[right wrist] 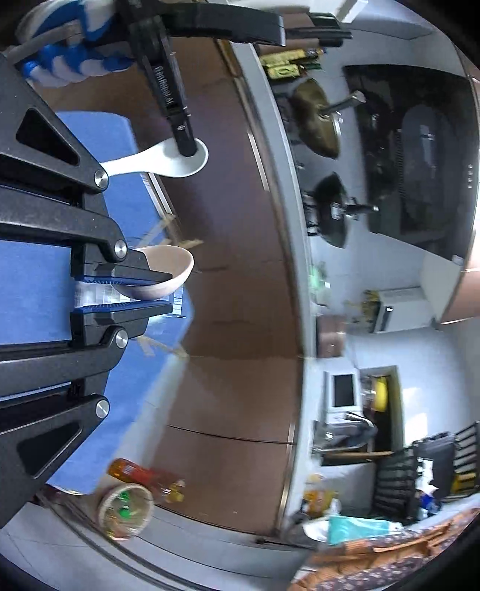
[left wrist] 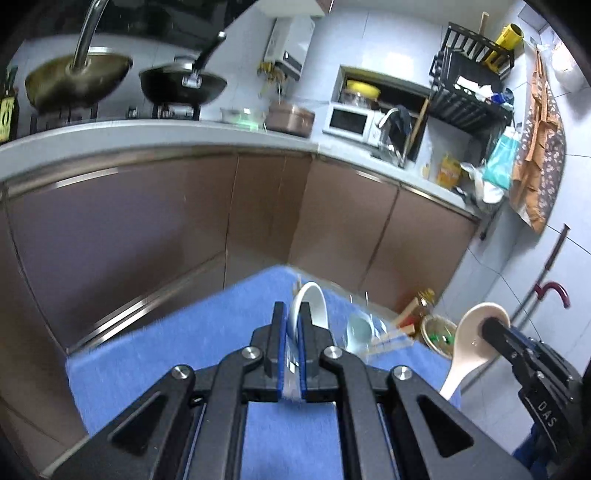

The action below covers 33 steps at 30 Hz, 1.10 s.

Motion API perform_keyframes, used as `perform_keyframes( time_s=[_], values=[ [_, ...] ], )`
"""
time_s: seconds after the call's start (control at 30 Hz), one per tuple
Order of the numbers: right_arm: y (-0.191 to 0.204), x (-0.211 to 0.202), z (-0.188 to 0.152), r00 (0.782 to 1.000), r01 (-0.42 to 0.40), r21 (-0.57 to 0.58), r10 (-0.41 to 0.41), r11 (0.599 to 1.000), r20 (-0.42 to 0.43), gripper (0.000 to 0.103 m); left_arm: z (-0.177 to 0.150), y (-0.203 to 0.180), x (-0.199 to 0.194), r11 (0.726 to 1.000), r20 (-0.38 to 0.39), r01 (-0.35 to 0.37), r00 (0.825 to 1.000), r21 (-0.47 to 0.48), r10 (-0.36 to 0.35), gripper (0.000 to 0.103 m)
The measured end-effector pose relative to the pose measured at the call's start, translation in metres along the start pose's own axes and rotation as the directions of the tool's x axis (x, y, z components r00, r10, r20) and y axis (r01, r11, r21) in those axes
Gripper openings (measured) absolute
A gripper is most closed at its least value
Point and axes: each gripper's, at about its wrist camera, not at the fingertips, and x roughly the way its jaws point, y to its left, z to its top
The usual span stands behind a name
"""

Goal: Organize utensils
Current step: 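Lift both spoons over the holder and open both grippers to drop them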

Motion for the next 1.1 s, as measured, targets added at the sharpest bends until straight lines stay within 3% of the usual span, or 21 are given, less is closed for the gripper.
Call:
perform_keyframes(
  time_s=[0.2, 0.5, 0.83, 0.97, 1.1],
  values=[
    [0.002, 0.037, 0.023, 0.995, 0.058, -0.019, -0.056, 0.998, 0.084, 0.008, 0.022, -0.014, 0.041, 0.998, 0.089, -0.067, 0.994, 0.013, 0.066, 0.005],
    [0.002, 0.101, 0.014, 0.99, 0.121, -0.063, -0.115, 0.991, 0.086, 0.008, 0.026, -0.024, 0.104, 0.986, 0.158, -0.16, 0.976, 0.055, 0.149, 0.005],
    [0.004, 0.127, -0.007, 0.989, 0.137, -0.093, -0.131, 0.986, 0.068, 0.009, 0.008, -0.019, 0.136, 0.986, 0.174, -0.166, 0.972, 0.034, 0.158, 0.005],
    [-0.001, 0.131, -0.017, 0.992, 0.121, -0.065, -0.118, 0.991, 0.043, 0.014, -0.004, -0.015, 0.136, 0.988, 0.189, -0.148, 0.972, 0.041, 0.138, 0.008],
    [-0.005, 0.121, -0.017, 0.993, 0.107, -0.026, -0.106, 0.994, 0.042, 0.022, -0.008, -0.012, 0.126, 0.993, 0.186, -0.115, 0.977, 0.039, 0.105, 0.019]
  ],
)
